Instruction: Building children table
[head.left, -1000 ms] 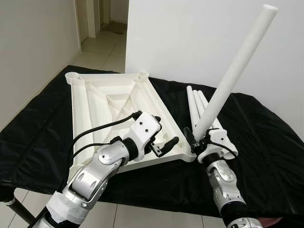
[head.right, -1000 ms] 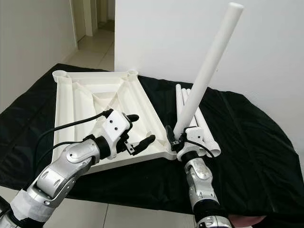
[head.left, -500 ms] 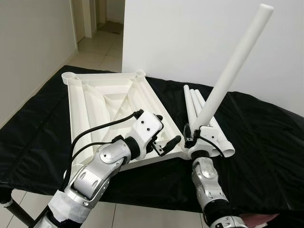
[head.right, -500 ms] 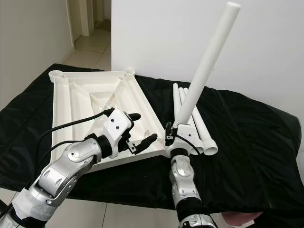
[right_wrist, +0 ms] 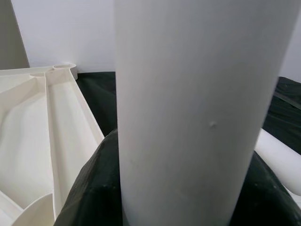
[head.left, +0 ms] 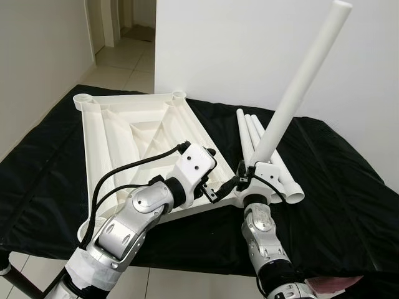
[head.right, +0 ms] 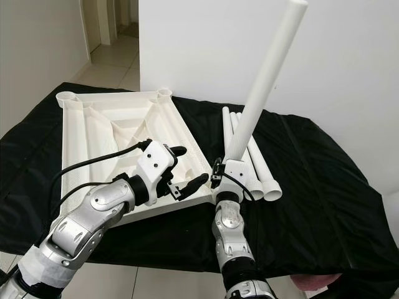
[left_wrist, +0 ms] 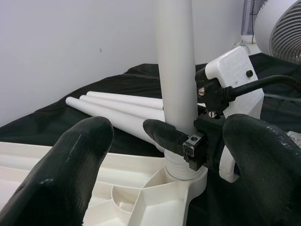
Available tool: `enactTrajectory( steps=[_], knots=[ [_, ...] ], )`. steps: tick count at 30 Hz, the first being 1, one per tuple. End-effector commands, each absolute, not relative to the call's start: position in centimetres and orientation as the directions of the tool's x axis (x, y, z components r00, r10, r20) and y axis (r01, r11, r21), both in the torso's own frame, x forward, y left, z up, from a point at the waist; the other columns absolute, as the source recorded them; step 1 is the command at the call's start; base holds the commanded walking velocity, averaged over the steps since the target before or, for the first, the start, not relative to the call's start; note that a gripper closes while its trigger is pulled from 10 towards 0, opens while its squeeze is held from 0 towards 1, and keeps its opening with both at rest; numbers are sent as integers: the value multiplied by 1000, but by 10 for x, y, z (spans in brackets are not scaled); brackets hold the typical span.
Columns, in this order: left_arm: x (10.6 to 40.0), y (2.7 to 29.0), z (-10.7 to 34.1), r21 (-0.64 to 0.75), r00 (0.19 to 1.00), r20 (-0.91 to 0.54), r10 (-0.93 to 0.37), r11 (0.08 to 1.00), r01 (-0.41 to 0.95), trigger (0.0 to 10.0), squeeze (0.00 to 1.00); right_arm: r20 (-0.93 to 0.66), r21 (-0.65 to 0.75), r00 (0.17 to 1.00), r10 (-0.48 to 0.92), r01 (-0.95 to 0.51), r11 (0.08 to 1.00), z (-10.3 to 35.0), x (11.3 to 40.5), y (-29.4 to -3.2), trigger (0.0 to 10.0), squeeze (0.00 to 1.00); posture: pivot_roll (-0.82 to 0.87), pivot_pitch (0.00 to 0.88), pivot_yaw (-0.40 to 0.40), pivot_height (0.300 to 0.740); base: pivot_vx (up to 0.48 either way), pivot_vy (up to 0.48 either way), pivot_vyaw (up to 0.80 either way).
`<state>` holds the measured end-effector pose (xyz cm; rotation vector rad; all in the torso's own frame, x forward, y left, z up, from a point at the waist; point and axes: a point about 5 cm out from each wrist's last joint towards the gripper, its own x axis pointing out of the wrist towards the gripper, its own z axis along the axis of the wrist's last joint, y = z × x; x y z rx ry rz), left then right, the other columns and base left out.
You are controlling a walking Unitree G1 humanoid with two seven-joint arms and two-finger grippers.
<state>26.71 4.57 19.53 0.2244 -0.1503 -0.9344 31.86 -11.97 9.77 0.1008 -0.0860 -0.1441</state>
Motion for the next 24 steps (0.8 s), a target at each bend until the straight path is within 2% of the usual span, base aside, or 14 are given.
enactTrajectory(
  steps=[1,5,6,12,20,21,23,24],
  knots=[
    [262,39,197,264,507,20,-862,494,828,10000,0,-133,67,980,-151,161,985,58,305,-122,10000,0,43,0,-94,740,0,0,0],
    [262,39,197,262,505,20,-863,492,830,10000,0,-118,67,982,-147,155,986,59,305,-122,10000,4,43,0,-96,740,0,0,0],
    [261,38,196,261,501,19,-865,488,833,10000,0,-65,91,993,-103,108,990,65,305,-121,10000,1000,45,0,-101,740,0,0,0],
    [260,37,195,258,497,18,-868,484,836,10000,0,44,128,998,-39,33,991,78,305,-123,10000,1000,45,0,-105,740,0,0,0],
    [258,34,193,249,490,21,-872,479,842,10000,0,151,91,987,58,-72,993,104,317,-150,10000,1000,37,0,-108,740,0,0,0],
    [257,33,193,247,487,21,-873,477,843,10000,0,162,67,984,78,-90,994,107,318,-153,10000,424,36,0,-109,740,0,0,0],
    [257,33,192,246,486,20,-874,476,844,10000,0,168,50,982,90,-99,994,108,318,-154,10000,424,36,0,-109,740,0,0,0],
    [257,32,191,250,483,14,-876,471,846,10000,0,186,39,974,129,-139,990,112,318,-157,10000,0,36,0,-109,740,0,0,0]
  ],
)
